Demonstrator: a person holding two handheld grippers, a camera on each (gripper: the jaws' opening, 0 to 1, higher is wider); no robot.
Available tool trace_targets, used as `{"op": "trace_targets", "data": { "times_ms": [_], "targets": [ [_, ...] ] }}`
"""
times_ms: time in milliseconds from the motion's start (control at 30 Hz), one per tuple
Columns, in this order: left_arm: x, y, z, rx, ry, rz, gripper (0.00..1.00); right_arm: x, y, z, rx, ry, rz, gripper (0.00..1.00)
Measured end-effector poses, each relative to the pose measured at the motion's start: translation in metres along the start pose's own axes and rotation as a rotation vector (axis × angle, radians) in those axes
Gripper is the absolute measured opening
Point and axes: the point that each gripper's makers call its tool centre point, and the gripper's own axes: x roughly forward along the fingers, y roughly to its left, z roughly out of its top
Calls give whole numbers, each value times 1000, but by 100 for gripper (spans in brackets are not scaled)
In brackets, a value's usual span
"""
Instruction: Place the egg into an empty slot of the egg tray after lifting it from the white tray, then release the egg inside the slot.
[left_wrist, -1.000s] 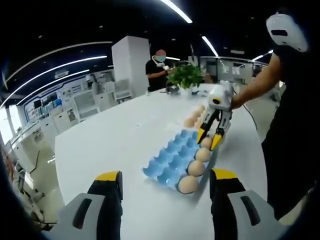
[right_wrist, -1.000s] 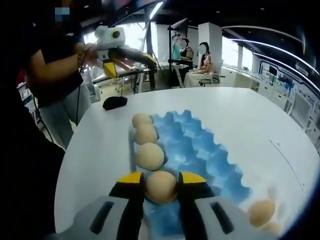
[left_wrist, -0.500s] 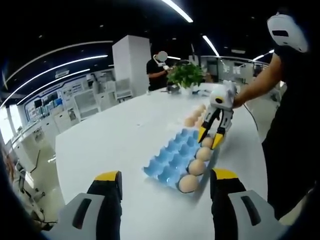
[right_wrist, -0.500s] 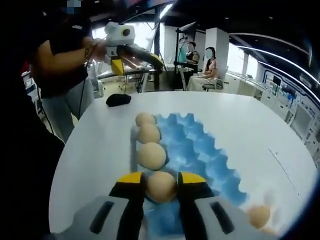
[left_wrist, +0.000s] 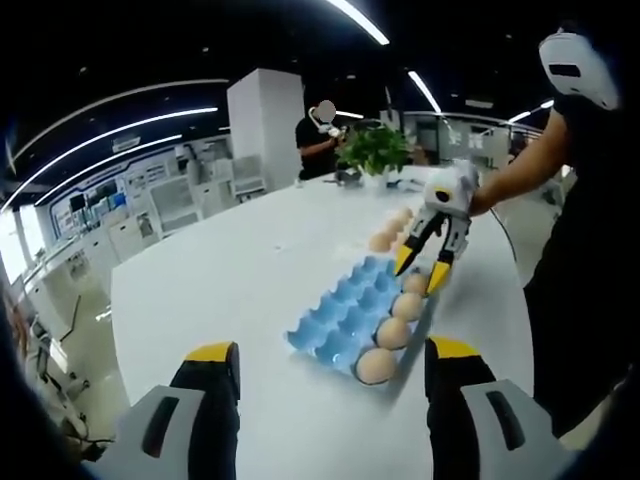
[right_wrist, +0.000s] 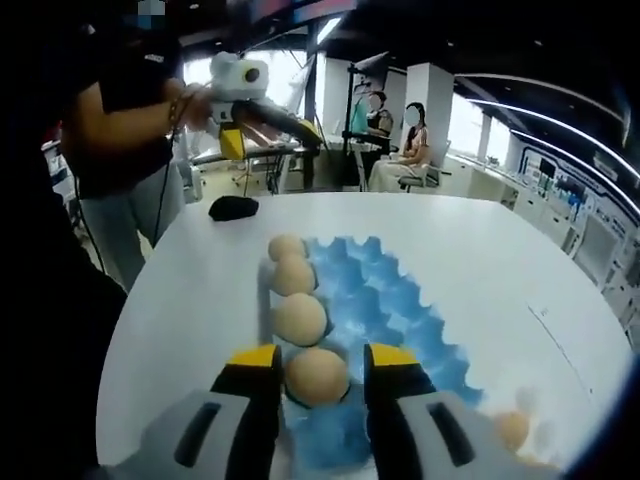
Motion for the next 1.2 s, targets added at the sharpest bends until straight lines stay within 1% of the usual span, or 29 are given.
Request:
{"op": "trace_targets", "data": {
  "times_ms": [100,233,400,500,567,767,933,1200],
  "targets": [
    [-1,-1,2,-9,-16,-4,75,-4,0,1,-7,0,-6,34],
    [-1,-1,1,-9,-9,-2,75,-13,-5,-3,8,-2,-34,33],
    [-1,-3,2,-8,-13,-3,75,-19,-5,-2,4,-6,-42,33],
    [-1,-3,1,-13,-11,-2,76,-23,-5,-5,15,-7,-51,34],
    [-1,-2,1,-5,-6,-1,74,-25,-5,-7,13,-3,-54,34],
    [-2,-3,2,-4,-19,-3,74,-38,-8,-14,26,1,-82,33],
    [-2,-2,3,-4,-19,-4,74,-55,-14,-21,44,3,-121,33],
    [-3,1,1,-2,-11,6,74,-83,-18,-45,84,37,-183,33]
  ]
}}
